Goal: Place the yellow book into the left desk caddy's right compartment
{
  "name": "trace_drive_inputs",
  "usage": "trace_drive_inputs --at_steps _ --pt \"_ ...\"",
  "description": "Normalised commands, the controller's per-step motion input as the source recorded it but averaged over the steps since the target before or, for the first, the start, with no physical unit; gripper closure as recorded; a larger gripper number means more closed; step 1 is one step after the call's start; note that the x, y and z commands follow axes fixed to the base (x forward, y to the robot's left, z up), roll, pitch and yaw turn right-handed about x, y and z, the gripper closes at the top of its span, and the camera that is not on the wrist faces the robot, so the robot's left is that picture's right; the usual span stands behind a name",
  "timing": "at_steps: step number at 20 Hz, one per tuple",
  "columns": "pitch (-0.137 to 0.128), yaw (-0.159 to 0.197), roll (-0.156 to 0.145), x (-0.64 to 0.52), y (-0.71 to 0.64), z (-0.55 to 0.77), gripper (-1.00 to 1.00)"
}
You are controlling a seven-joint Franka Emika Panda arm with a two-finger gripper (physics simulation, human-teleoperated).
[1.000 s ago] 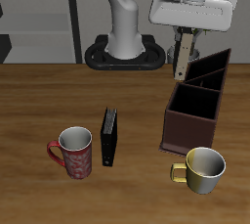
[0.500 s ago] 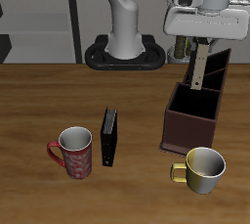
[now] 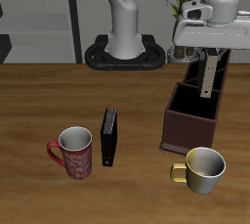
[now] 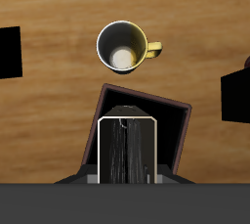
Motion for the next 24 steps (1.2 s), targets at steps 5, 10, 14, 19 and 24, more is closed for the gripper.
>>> trace_drive_inputs --at_steps 5,10,14,19,24 --pt "0.012 0.025 0.032 -0.09 0.06 -0.19 1.00" --pt "0.034 0.012 0.002 0.00 -0.07 -0.29 1.00" --pt "0.012 0.010 -0.014 0.08 -0.09 -0.19 1.00" --pt "0.014 0.011 0.003 0.07 0.01 -0.19 1.00" --pt "0.033 0.004 0.007 0.10 0.01 -0.25 1.00"
